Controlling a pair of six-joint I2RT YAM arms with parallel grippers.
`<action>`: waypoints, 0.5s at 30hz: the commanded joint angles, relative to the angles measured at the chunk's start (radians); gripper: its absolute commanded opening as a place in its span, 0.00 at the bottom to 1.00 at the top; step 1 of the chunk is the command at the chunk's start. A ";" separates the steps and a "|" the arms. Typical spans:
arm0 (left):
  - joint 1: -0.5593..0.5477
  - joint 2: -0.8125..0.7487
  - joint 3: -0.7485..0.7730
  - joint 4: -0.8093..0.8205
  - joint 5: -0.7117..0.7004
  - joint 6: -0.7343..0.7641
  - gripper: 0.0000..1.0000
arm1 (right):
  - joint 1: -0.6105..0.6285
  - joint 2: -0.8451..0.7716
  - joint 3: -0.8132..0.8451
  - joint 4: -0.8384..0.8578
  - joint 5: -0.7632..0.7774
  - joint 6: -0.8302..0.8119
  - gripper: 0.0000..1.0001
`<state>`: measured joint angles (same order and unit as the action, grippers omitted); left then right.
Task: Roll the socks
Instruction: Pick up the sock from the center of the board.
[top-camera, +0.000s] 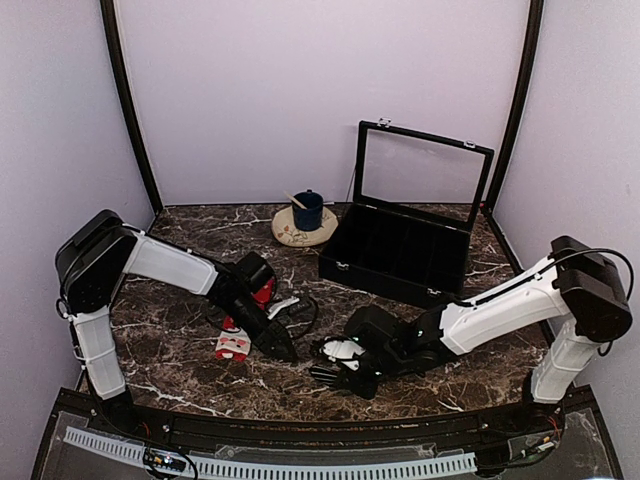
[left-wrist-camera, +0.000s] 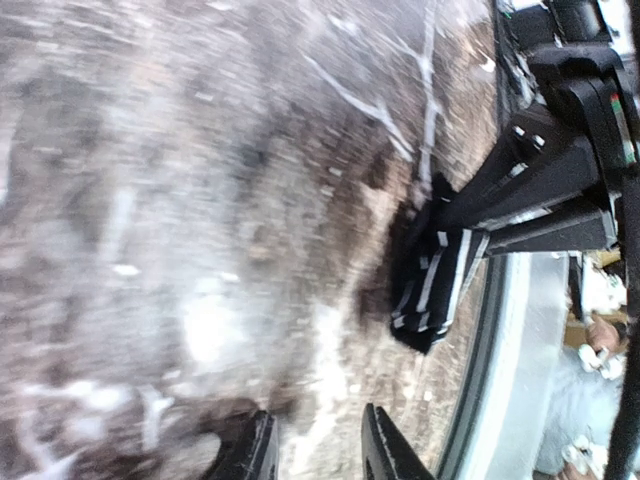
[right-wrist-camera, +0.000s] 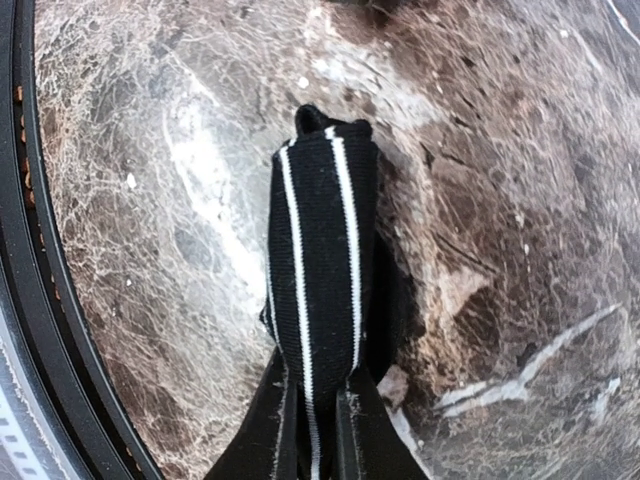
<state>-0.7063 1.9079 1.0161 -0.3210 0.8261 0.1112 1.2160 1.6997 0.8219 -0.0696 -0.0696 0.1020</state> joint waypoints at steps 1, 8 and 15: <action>0.025 -0.057 -0.035 0.068 -0.133 -0.065 0.32 | -0.016 -0.025 -0.029 -0.086 0.028 0.061 0.00; 0.030 -0.162 -0.033 0.131 -0.254 -0.107 0.31 | -0.063 -0.077 0.022 -0.137 0.060 0.117 0.00; 0.035 -0.285 -0.040 0.187 -0.438 -0.111 0.31 | -0.113 -0.098 0.129 -0.202 0.087 0.134 0.00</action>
<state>-0.6804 1.7088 0.9886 -0.1871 0.5186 0.0135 1.1263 1.6360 0.8764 -0.2356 -0.0174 0.2119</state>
